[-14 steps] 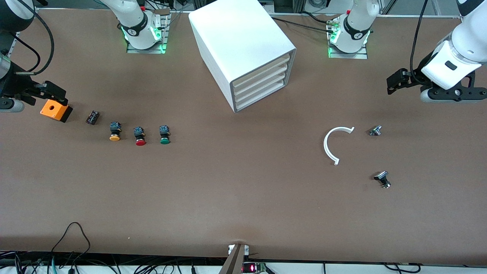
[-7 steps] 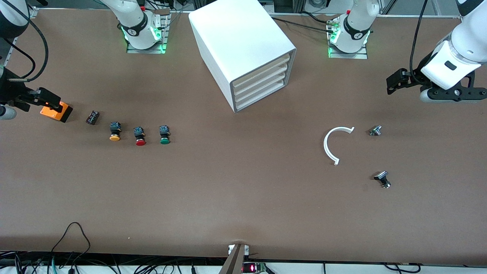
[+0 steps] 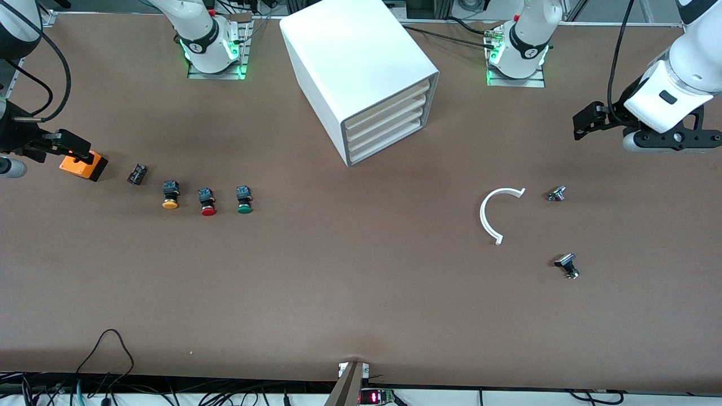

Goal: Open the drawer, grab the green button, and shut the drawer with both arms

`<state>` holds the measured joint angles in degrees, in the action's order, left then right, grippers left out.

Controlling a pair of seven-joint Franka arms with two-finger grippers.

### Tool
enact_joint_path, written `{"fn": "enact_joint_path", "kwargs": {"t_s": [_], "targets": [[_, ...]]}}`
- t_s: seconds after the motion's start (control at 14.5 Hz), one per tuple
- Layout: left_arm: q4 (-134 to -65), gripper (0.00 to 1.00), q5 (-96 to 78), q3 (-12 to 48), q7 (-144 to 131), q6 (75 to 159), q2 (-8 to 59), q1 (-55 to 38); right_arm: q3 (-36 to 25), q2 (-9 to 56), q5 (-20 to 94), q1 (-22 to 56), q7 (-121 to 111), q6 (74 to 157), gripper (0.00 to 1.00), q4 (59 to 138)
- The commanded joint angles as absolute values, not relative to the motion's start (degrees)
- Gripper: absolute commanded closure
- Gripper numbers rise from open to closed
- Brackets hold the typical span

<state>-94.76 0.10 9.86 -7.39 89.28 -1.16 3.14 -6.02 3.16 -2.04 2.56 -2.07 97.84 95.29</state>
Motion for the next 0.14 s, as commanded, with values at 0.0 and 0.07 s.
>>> {"fn": "enact_joint_path", "kwargs": {"t_s": [0.0,0.07], "targets": [[-93.0,0.00,0.0,9.7,-7.0,88.0,-0.4,3.0,-5.5,2.5,-1.4,1.9,-1.5,96.6,0.00,95.2],[-93.0,0.00,0.0,9.7,-6.8,88.2,-0.4,3.0,-5.5,2.1,-1.3,2.0,-1.5,96.6,0.00,95.9]]}}
